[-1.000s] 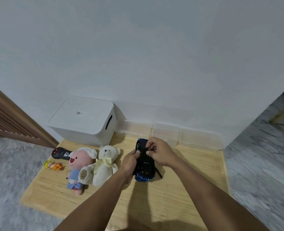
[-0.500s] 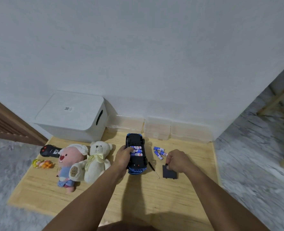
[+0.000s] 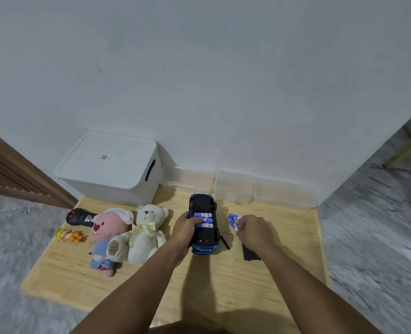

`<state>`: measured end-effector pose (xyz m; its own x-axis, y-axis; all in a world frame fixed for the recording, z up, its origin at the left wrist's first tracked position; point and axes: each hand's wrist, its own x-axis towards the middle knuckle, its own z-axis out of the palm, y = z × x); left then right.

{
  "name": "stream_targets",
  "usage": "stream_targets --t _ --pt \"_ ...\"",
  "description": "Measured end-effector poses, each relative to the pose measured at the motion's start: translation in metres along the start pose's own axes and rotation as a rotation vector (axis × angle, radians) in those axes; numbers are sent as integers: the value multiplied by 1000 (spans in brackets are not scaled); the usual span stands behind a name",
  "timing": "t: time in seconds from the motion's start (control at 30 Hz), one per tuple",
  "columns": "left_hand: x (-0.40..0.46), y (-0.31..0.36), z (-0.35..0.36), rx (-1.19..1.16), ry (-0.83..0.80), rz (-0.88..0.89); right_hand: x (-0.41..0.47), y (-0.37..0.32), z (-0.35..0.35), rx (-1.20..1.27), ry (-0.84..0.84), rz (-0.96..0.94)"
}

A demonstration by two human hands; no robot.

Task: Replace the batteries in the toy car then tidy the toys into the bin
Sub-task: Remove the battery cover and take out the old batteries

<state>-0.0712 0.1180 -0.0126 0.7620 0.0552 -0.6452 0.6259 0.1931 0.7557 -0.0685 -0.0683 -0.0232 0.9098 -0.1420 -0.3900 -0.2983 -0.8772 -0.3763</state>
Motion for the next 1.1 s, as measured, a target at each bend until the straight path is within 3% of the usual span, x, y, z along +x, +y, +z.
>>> stream_targets --t 0.13,0.3,0.7,0.9,1.0,1.1 --pt "-1 0 1 -10 1 1 1 -12 0 244 97 -23" --pt "-4 -1 7 -14 -23 20 1 -36 -10 551 50 -85" --pt "-6 -8 10 16 -29 120 3 -41 3 737 -50 22" --pt "-10 -10 12 -10 -72 156 -5 -48 -9 1019 -148 272" --pt "-10 -11 13 23 -130 170 -9 -56 -14 1052 -233 277" --pt "-9 -12 18 6 -115 164 -4 -64 -16 1027 -164 262"
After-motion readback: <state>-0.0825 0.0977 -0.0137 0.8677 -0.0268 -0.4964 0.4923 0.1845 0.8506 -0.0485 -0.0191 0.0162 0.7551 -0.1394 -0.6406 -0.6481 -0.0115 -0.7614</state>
